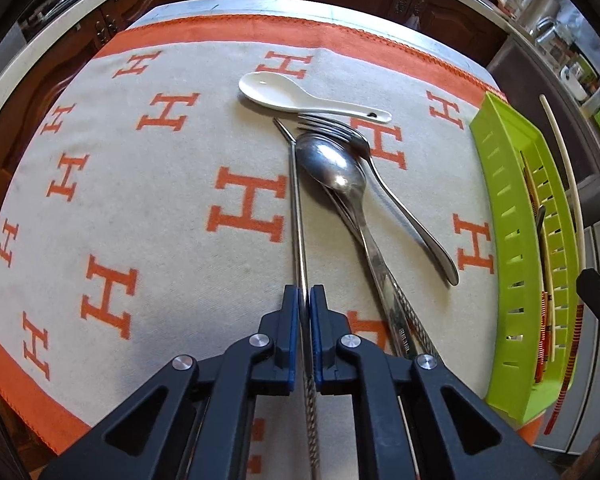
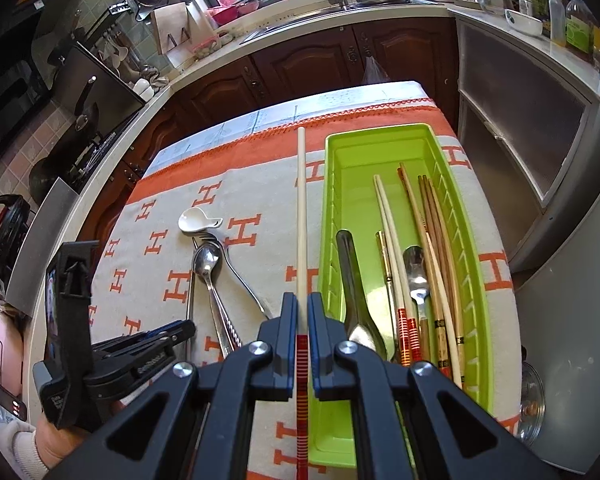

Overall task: Organize utensils
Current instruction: 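Carry both chopsticks into the green tray while both tools open to release them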

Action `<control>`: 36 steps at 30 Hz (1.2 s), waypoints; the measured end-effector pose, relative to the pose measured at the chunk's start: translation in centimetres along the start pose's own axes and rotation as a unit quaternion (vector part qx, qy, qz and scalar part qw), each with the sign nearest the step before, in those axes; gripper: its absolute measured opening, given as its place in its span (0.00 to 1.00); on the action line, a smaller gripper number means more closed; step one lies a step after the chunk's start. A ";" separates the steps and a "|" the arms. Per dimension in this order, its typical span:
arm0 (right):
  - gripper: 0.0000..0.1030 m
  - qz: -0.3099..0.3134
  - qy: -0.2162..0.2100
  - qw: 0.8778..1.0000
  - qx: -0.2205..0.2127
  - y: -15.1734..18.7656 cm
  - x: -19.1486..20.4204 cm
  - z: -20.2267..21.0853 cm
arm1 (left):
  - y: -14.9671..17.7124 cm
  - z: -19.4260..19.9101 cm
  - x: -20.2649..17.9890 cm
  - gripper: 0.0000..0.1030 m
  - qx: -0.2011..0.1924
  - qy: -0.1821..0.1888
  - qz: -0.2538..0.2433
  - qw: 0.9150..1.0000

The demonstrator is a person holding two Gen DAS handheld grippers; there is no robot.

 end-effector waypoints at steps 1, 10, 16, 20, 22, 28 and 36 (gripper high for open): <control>0.05 -0.003 0.000 1.000 0.000 -0.1 -0.1 0.0 | -0.1 0.3 0.3 0.03 -0.002 0.004 0.002 1.000; 0.05 -0.020 -0.002 1.000 -0.002 -0.3 -0.9 0.5 | -0.6 4.4 0.0 0.03 -0.021 0.030 -0.002 0.999; 0.05 -0.024 0.008 1.000 0.001 -0.3 -1.3 0.5 | -1.2 5.8 -1.2 0.03 -0.027 0.053 -0.001 0.998; 0.05 -0.029 0.029 0.999 0.009 -0.2 -2.3 0.1 | -2.1 6.5 -3.6 0.03 -0.028 0.077 -0.017 0.997; 0.05 -0.032 0.041 0.999 0.016 -0.3 -3.0 -0.2 | -2.7 6.7 -5.3 0.03 -0.026 0.094 -0.025 0.995; 0.05 -0.038 0.062 0.997 0.037 -0.5 -4.9 -1.5 | -4.5 5.7 -11.4 0.03 -0.013 0.138 -0.064 0.988; 0.06 -0.047 0.072 0.995 0.049 -1.9 -6.6 -2.5 | -5.4 1.7 -16.6 0.03 0.016 0.160 -0.084 0.983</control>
Point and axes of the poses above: each gripper's, at about its wrist camera, not at the fingertips, and z roughly against the way its jaws point, x to its left, y to its underside, the point moved 8 cm from there along -z, roughly the way its jaws point, and after that the axes turned 14 degrees about y, right-handed, at the moved point
